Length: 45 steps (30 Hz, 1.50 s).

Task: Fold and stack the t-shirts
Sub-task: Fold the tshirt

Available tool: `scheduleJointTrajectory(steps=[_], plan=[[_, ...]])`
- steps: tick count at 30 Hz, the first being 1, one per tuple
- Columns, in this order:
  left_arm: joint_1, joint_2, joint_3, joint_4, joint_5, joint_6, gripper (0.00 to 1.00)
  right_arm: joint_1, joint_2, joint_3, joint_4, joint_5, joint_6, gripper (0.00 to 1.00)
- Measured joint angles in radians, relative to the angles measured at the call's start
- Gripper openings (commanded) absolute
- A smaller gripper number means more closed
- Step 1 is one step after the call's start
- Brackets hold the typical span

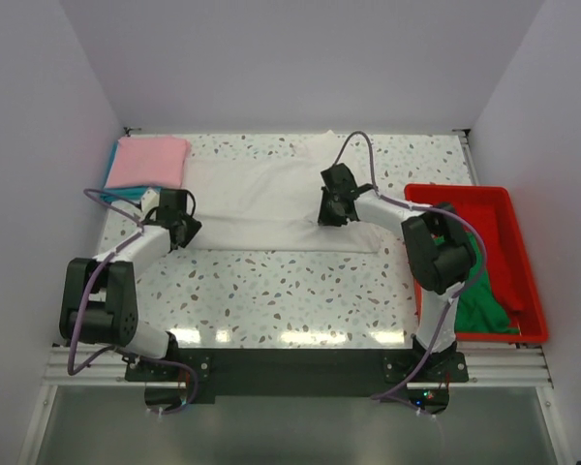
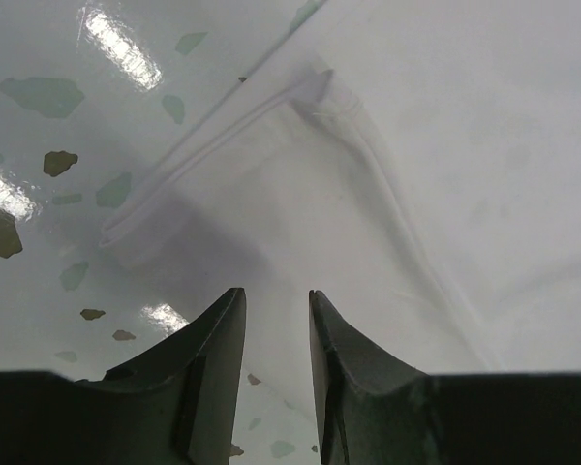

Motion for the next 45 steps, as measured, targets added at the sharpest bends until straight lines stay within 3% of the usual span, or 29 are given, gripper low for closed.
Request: scheduleJointTrajectory(steps=[13, 16, 18, 26, 28, 32, 39, 45], plan=[[0.000, 0.055, -0.001, -0.010, -0.029, -0.003, 0.38, 0.000, 0.155, 0.297, -0.056, 0.014, -0.022, 0.24], [0.000, 0.055, -0.001, -0.009, -0.029, -0.002, 0.39, 0.000, 0.209, 0.381, -0.076, 0.013, -0.037, 0.30], [0.000, 0.055, -0.001, -0.008, -0.028, -0.001, 0.42, 0.000, 0.243, 0.436, -0.094, 0.011, -0.050, 0.32], [0.009, -0.020, -0.001, -0.009, -0.016, 0.008, 0.67, -0.005, 0.280, 0.577, -0.142, 0.039, -0.114, 0.61], [0.022, -0.059, -0.001, -0.013, -0.016, 0.008, 0.70, -0.010, 0.266, 0.577, -0.150, 0.048, -0.126, 0.62], [0.056, -0.134, -0.002, -0.051, -0.027, 0.002, 0.70, -0.026, 0.160, 0.486, -0.158, 0.078, -0.131, 0.58], [0.108, -0.188, -0.069, -0.074, -0.024, 0.000, 0.68, -0.056, -0.211, 0.054, -0.124, 0.089, -0.083, 0.57], [0.108, -0.181, -0.119, -0.076, -0.006, -0.008, 0.67, -0.092, -0.373, -0.196, -0.095, 0.081, -0.044, 0.61]])
